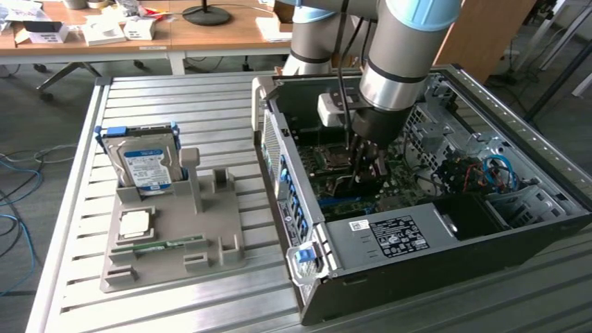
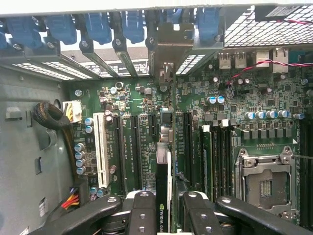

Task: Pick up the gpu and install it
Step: 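Insert the gpu into the slot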

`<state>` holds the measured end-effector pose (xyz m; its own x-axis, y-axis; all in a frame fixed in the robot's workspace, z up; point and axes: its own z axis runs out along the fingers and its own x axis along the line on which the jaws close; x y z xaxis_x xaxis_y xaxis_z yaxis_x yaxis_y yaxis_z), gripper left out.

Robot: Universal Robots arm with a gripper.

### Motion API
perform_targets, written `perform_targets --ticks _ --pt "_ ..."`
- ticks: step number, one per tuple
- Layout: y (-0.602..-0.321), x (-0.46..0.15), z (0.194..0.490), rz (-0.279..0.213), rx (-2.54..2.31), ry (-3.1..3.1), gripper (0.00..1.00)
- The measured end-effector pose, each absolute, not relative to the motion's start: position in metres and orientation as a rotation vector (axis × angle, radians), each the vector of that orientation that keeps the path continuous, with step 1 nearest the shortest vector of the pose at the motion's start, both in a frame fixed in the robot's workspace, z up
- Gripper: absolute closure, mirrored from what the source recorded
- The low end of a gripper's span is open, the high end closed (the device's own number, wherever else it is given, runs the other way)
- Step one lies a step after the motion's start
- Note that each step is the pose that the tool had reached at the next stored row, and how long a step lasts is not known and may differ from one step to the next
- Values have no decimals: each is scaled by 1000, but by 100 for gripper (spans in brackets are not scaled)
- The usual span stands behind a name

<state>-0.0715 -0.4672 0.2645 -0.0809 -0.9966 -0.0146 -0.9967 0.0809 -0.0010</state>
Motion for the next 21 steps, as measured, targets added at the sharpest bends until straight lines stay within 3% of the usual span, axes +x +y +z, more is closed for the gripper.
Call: perform_targets --ticks 21 --pt "-467 -72 263 14 -2126 2298 74"
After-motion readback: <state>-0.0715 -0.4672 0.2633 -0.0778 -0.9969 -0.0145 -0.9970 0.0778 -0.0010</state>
